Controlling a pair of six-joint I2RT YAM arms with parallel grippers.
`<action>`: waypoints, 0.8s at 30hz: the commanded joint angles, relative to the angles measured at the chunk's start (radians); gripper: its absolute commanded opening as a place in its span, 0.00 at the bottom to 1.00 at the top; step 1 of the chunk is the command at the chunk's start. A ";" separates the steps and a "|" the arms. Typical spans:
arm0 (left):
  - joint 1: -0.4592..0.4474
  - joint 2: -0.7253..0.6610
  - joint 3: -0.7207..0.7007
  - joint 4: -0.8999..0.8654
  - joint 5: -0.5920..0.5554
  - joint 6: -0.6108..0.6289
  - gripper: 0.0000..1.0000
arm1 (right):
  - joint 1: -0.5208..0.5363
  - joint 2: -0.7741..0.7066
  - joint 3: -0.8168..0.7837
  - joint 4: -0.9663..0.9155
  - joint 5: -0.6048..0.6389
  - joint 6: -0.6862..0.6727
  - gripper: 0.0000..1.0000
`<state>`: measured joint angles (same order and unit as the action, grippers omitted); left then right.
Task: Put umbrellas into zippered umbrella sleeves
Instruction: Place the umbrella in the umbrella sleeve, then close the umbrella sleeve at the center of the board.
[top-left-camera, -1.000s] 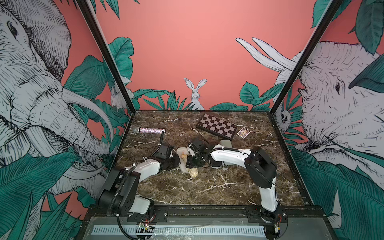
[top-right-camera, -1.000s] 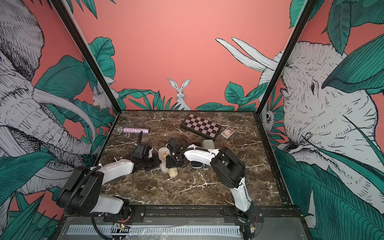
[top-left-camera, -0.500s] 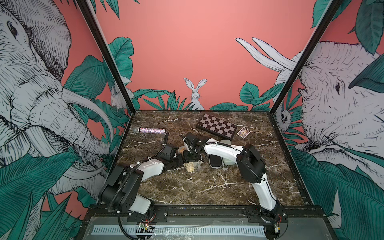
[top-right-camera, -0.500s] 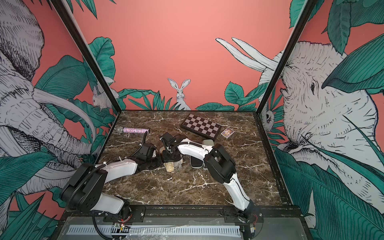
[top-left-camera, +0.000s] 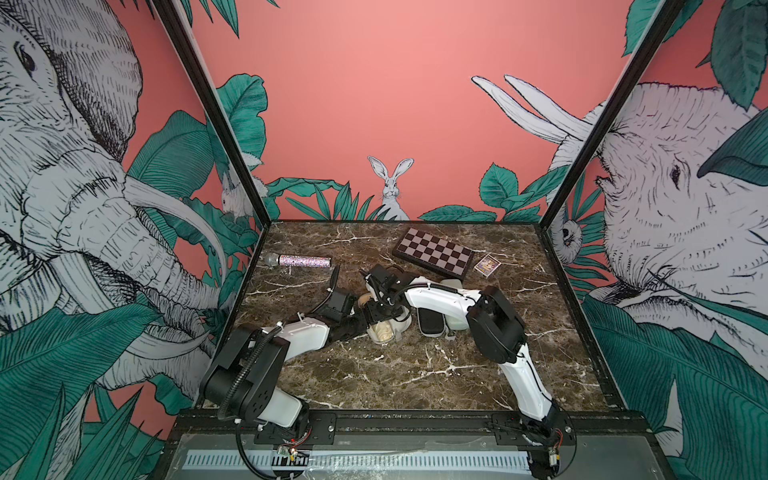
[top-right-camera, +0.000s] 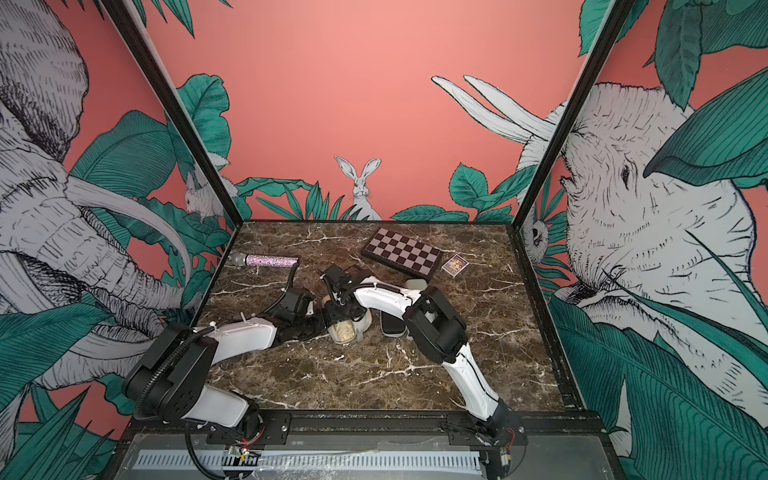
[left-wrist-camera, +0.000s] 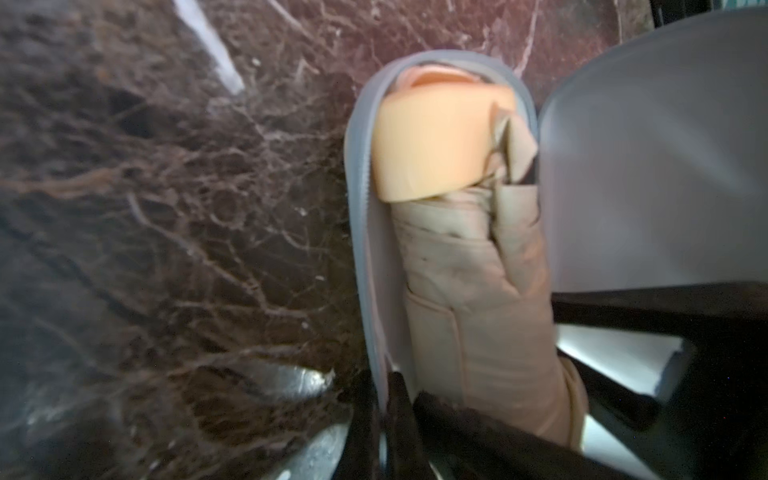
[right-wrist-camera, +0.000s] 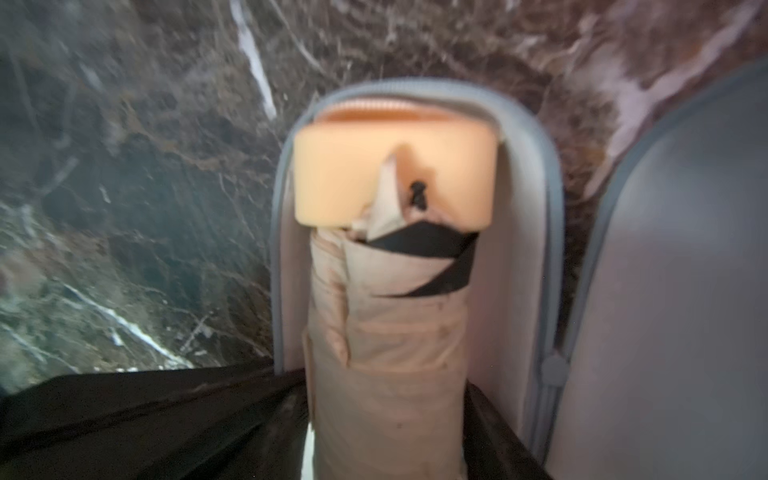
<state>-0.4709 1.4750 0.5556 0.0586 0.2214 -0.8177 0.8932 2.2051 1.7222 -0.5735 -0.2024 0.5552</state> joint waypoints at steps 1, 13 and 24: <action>-0.013 -0.016 0.001 -0.025 0.033 0.003 0.04 | -0.025 -0.129 -0.069 0.035 -0.040 0.007 0.64; 0.000 -0.109 0.013 -0.051 0.061 -0.006 0.14 | -0.176 -0.374 -0.332 0.115 0.001 0.027 0.66; 0.090 -0.069 -0.035 0.001 0.119 -0.002 0.12 | -0.208 -0.310 -0.467 0.376 -0.225 0.209 0.61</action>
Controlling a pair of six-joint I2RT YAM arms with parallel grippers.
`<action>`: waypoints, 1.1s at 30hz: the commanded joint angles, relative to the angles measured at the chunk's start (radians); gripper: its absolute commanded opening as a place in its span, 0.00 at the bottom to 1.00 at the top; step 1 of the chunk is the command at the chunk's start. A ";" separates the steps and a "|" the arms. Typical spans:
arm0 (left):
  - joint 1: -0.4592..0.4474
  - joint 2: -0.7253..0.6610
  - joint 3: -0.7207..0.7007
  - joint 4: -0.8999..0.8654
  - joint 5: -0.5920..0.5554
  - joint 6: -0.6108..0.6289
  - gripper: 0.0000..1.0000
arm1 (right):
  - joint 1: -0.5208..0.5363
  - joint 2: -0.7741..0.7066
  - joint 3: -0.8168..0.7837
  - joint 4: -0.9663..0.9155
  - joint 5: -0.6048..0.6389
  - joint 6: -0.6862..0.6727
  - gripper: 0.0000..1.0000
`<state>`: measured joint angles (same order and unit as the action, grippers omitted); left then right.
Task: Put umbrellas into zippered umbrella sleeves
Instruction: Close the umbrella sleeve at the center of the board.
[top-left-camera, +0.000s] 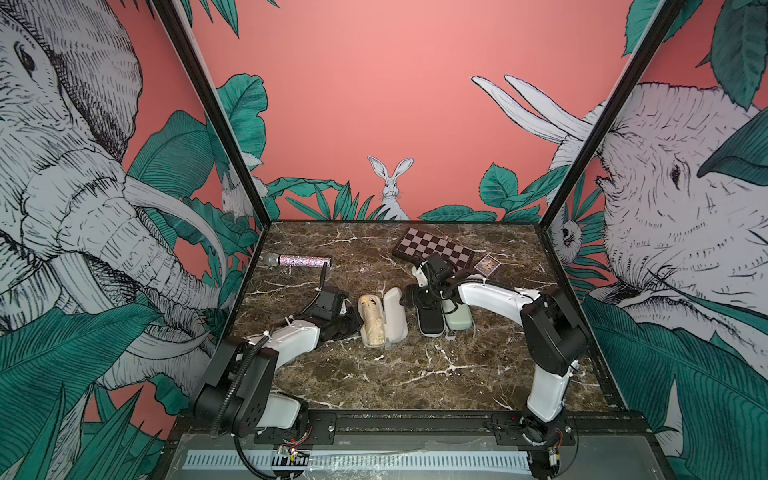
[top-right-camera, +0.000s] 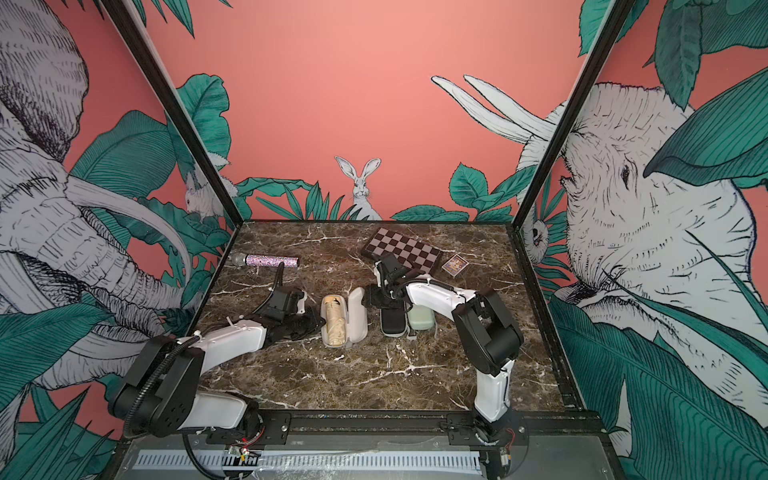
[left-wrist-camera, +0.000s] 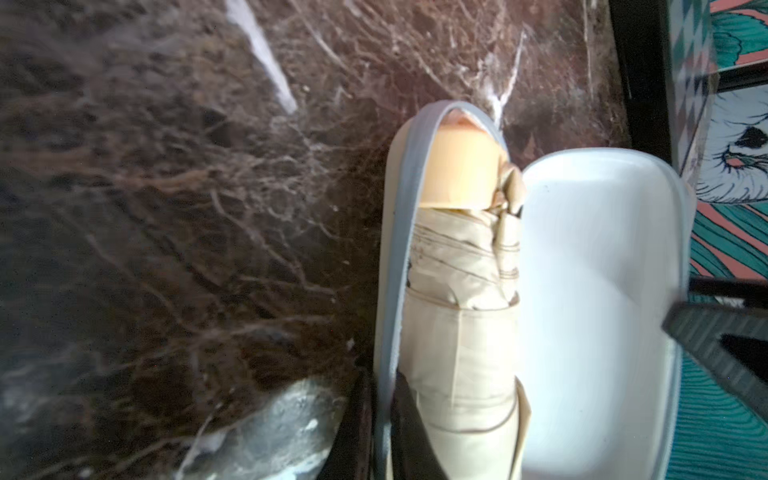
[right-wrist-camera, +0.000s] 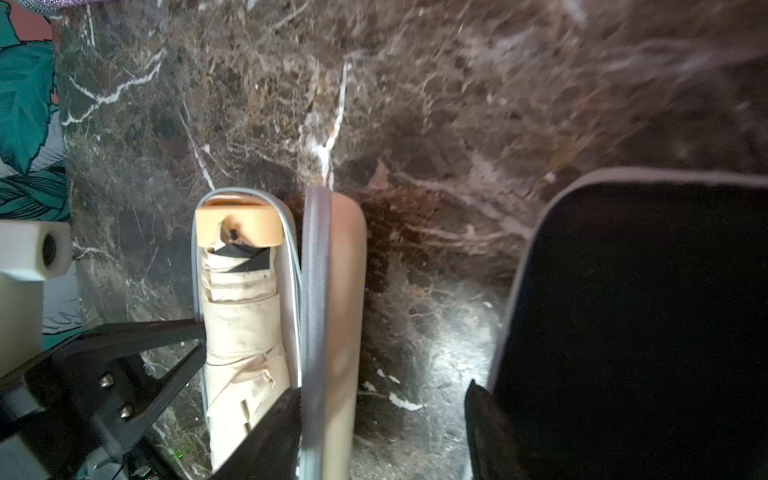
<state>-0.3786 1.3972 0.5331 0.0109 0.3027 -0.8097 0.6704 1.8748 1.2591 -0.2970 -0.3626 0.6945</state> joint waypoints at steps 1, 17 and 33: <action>-0.002 0.014 -0.018 0.056 0.036 -0.009 0.12 | 0.020 0.020 -0.003 0.105 -0.061 0.072 0.61; 0.008 0.029 -0.022 0.073 0.018 0.026 0.11 | 0.159 0.165 0.038 0.428 -0.205 0.328 0.62; 0.161 -0.168 0.004 -0.177 0.056 0.030 0.60 | 0.162 0.237 -0.054 0.528 -0.155 0.389 0.62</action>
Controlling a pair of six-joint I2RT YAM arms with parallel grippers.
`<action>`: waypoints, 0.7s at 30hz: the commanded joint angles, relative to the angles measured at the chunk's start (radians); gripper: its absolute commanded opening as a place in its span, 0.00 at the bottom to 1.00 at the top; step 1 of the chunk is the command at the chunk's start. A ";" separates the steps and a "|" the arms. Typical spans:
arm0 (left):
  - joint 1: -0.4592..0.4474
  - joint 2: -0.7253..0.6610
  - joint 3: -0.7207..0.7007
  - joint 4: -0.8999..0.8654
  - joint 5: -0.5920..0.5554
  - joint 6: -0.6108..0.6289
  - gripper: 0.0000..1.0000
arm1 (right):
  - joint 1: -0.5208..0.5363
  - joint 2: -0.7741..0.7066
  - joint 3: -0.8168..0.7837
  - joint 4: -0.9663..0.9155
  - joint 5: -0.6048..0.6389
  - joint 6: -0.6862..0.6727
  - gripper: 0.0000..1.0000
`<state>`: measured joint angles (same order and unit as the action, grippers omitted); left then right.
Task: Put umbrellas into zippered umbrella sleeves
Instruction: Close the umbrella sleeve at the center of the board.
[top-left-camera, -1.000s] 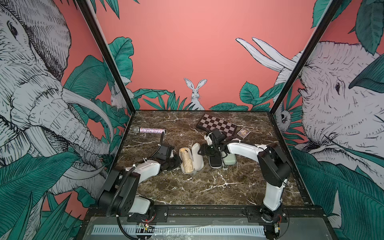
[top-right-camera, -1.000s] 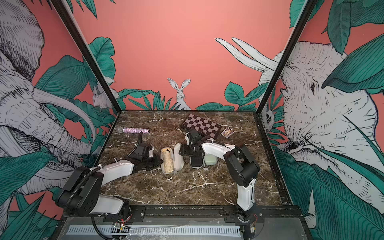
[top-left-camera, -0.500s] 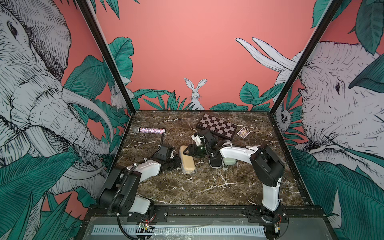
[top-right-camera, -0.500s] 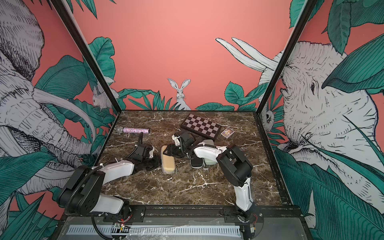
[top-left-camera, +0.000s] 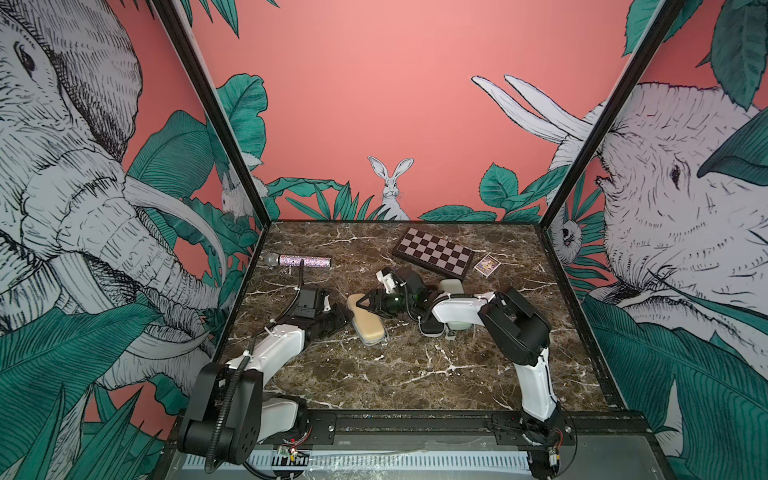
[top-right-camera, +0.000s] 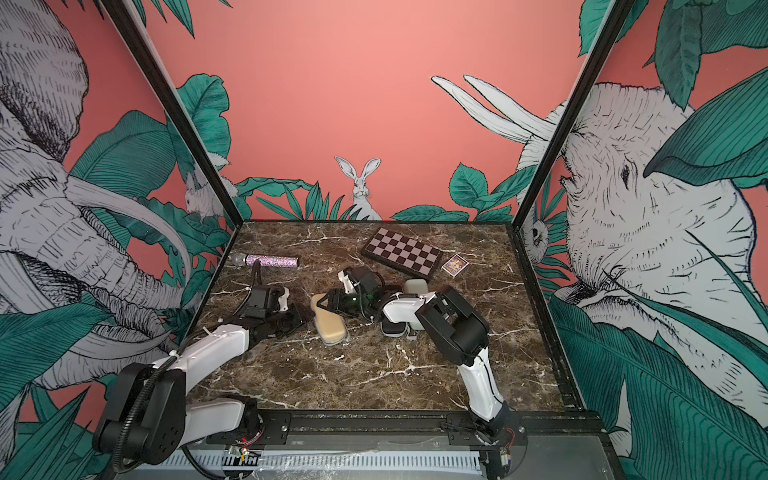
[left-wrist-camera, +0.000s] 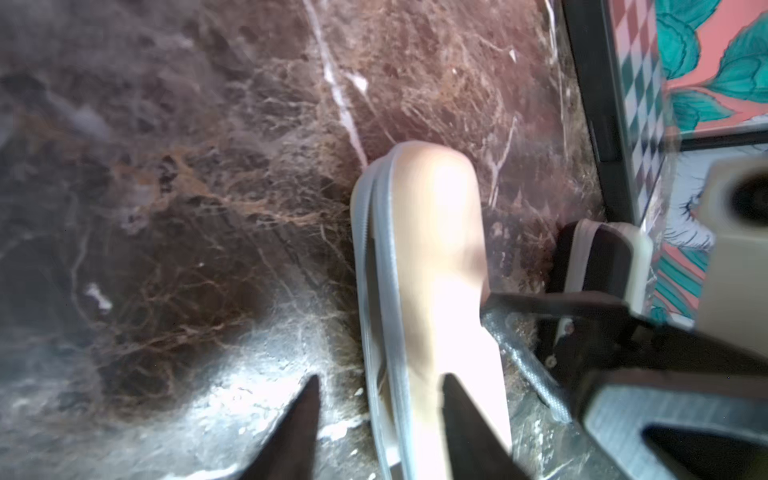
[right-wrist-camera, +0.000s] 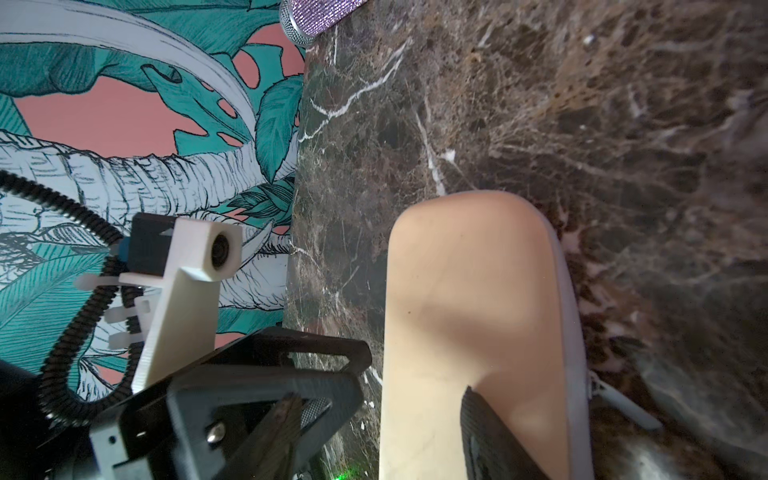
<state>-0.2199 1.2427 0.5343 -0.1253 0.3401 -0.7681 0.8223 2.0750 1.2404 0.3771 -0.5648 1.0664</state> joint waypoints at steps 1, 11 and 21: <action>0.002 -0.009 -0.009 -0.012 0.033 -0.029 0.64 | 0.010 0.031 -0.032 -0.149 0.044 0.014 0.62; -0.029 0.081 -0.092 0.185 0.070 -0.078 0.67 | -0.018 -0.086 -0.029 -0.178 0.019 -0.021 0.61; -0.028 0.129 -0.056 0.160 0.056 -0.032 0.47 | -0.061 -0.141 -0.038 -0.511 0.141 -0.264 0.54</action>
<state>-0.2462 1.3468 0.4664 0.0994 0.4374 -0.8265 0.7498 1.9320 1.2167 -0.0208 -0.4629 0.8696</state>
